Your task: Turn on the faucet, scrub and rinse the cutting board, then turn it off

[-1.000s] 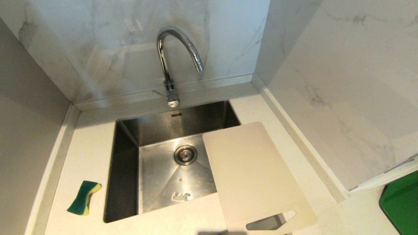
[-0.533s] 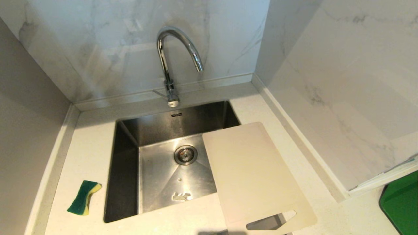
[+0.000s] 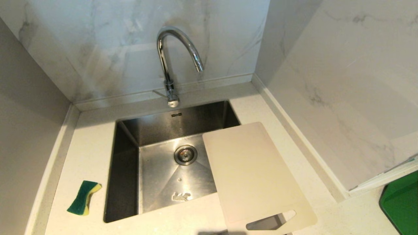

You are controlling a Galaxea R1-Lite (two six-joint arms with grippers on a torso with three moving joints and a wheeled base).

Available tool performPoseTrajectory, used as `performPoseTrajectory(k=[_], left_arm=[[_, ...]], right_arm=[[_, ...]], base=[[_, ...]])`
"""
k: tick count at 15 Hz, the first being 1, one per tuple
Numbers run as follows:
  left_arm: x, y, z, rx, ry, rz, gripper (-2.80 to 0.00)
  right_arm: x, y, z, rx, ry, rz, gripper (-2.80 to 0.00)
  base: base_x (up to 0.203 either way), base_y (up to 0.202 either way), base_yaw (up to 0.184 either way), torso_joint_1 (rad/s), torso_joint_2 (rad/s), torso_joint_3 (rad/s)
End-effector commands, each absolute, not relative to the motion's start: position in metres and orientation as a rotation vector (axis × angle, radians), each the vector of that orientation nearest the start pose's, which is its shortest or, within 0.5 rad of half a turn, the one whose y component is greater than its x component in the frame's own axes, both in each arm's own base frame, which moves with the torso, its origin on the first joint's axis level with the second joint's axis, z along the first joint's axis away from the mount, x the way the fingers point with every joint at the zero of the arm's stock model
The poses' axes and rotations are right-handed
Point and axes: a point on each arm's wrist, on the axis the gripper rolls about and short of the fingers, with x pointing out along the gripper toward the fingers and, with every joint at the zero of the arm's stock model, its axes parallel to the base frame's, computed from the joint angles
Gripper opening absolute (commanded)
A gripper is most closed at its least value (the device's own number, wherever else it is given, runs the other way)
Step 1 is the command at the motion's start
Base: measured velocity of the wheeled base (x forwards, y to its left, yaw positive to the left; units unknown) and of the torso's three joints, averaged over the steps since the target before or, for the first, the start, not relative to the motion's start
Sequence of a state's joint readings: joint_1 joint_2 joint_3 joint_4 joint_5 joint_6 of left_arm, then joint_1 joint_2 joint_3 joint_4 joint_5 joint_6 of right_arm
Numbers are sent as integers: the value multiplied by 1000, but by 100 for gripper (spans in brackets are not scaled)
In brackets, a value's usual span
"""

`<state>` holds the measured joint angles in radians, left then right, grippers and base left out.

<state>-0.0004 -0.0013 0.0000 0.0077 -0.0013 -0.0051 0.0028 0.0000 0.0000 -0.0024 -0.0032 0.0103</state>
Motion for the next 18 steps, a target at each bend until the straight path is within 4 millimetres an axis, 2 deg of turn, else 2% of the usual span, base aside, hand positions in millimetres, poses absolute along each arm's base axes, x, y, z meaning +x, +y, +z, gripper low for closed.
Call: performPoseTrajectory(k=[1, 18], left_arm=[[-23, 0, 74, -3, 11, -2, -280], [-23, 0, 74, -12, 9, -1, -280]], right_arm=[[-23, 0, 76, 11, -2, 0, -280], [-23, 0, 76, 17, -3, -1, -280]], base=[[0, 0, 0, 0, 0, 0], [0, 0, 0, 0, 0, 0]])
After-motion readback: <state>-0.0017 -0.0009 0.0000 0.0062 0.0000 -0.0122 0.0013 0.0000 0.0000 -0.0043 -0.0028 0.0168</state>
